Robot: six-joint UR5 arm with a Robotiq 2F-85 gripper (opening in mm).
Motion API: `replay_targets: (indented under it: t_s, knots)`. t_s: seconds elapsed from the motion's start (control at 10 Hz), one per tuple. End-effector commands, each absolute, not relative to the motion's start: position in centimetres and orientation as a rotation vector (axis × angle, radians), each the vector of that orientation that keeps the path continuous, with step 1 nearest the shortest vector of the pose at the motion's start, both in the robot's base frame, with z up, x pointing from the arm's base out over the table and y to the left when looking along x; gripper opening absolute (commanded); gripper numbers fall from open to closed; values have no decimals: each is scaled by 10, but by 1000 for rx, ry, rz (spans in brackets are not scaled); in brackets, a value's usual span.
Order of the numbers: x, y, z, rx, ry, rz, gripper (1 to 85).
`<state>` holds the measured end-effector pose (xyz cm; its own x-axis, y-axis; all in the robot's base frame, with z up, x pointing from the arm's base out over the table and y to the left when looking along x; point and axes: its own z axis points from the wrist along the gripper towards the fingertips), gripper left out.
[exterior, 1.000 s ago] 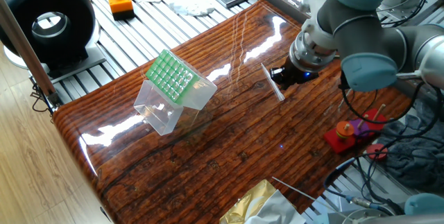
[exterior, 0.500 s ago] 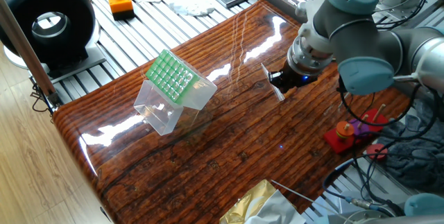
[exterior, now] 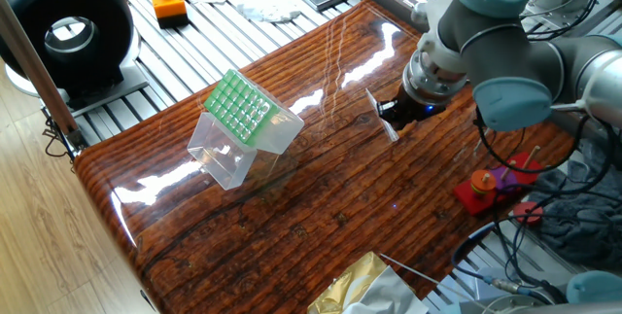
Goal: Insert a large pipette tip into the holder for large pipette tips
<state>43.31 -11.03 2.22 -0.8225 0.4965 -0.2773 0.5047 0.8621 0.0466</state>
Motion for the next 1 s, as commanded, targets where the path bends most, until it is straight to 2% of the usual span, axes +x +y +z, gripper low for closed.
replay_targets:
  t_s: [0.0,0.1,0.5,0.7,0.9]
  knots:
    - [434,-110,25,707,2772,-41,280]
    - [434,-111,25,690,2774,-52,323]
    - [453,-109,27,723,2712,-38,327]
    - [463,-110,30,733,2667,-32,283]
    - [472,-110,33,714,2635,-18,277]
